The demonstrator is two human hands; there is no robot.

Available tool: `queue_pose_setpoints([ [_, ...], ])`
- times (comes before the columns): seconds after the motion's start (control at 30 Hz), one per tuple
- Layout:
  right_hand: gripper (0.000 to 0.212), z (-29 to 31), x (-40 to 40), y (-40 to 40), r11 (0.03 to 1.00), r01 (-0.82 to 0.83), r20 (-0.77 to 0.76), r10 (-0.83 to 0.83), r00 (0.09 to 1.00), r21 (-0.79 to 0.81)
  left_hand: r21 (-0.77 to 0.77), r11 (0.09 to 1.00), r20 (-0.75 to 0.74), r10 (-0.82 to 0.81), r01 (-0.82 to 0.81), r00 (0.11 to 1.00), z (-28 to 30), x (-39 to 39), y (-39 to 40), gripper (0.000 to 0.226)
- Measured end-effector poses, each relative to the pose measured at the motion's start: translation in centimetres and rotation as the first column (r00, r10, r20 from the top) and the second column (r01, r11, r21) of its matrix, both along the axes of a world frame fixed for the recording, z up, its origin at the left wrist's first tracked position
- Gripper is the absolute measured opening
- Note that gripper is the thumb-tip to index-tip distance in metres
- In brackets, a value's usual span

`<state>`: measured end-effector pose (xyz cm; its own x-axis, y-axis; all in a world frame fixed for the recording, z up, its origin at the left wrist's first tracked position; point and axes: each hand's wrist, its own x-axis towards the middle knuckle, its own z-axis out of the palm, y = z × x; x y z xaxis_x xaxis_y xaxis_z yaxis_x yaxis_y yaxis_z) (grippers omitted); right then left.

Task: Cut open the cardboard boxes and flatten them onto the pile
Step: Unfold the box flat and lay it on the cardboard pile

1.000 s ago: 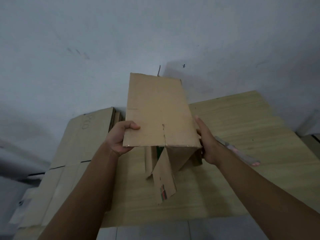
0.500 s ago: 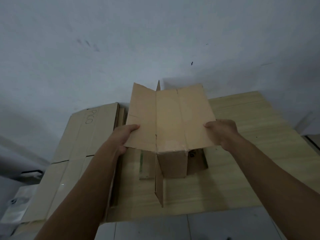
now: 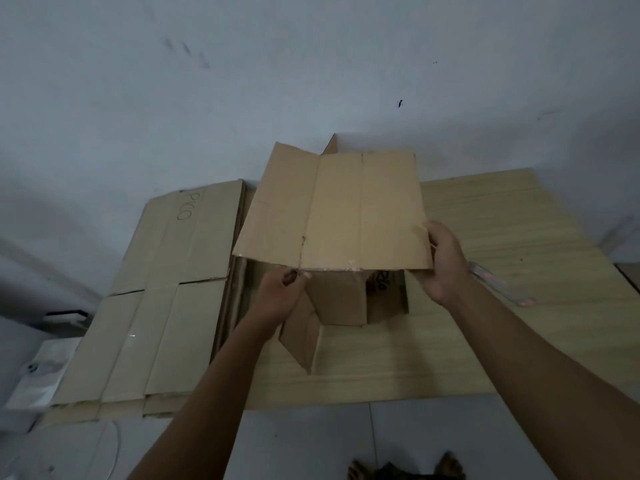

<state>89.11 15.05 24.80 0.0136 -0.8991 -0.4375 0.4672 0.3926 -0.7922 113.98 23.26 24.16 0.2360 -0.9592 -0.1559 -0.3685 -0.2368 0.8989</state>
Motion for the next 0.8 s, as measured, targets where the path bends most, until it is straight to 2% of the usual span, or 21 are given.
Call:
queue_pose_setpoints([
  [0.07, 0.045, -0.8, 1.1, 2.2, 0.995, -0.039, 0.123, 0.05, 0.991, -0.087, -0.025, 0.999, 0.035, 0.041, -0.04, 0.999, -0.1, -0.2, -0.2, 0.021],
  [0.1, 0.042, -1.5, 1.8, 3.1, 0.99, -0.079, 0.079, 0.088, 0.993, -0.116, -0.005, 0.999, 0.025, 0.047, -0.047, 0.999, -0.3, -0.3, -0.3, 0.019],
  [0.13, 0.039, -2.1, 2.6, 3.9, 0.975, -0.143, -0.037, 0.139, 0.99, -0.171, 0.011, 0.999, 0.019, 0.05, -0.05, 0.999, -0.4, -0.3, -0.4, 0.018],
  [0.17, 0.037, -2.7, 3.3, 4.6, 0.939, -0.253, -0.229, 0.2, 0.953, -0.234, 0.03, 0.998, 0.014, 0.047, -0.048, 0.999, -0.4, -0.4, -0.5, 0.019],
  [0.23, 0.046, -4.1, 4.3, 5.2, 0.814, -0.477, -0.513, 0.269, 0.815, -0.331, 0.047, 0.998, 0.005, 0.051, -0.052, 0.999, -0.3, -0.5, -0.5, 0.025],
  [0.27, 0.051, -4.4, 4.4, 5.0, 0.78, -0.523, -0.581, 0.262, 0.771, -0.343, 0.037, 0.998, -0.001, 0.045, -0.045, 0.999, -0.2, -0.6, -0.5, 0.027],
  [0.37, 0.072, -4.1, 4.1, 3.4, 0.752, -0.524, -0.704, 0.115, 0.701, -0.4, 0.012, 1.0, -0.011, -0.006, 0.006, 1.0, 0.7, -0.5, -0.7, 0.031],
  [0.5, 0.089, -3.1, 3.7, 1.5, 0.799, -0.499, -0.714, 0.13, 0.688, -0.335, 0.017, 0.996, 0.03, -0.091, 0.091, 0.995, 1.6, -0.2, -1.2, 0.034],
  [0.6, 0.088, -2.8, 3.4, 1.0, 0.797, -0.499, -0.717, 0.123, 0.686, -0.341, 0.04, 0.992, 0.013, -0.12, 0.119, 0.993, 2.0, 0.0, -1.2, 0.028],
  [0.7, 0.106, -2.5, 2.8, 0.9, 0.792, -0.542, -0.753, 0.167, 0.636, -0.282, 0.078, 0.983, 0.019, -0.166, 0.164, 0.986, 2.6, 0.2, -1.4, 0.029],
  [0.8, 0.104, -2.3, 2.6, 0.5, 0.79, -0.556, -0.791, 0.159, 0.592, -0.257, 0.104, 0.975, 0.04, -0.201, 0.196, 0.979, 3.4, 0.3, -2.0, 0.028],
])
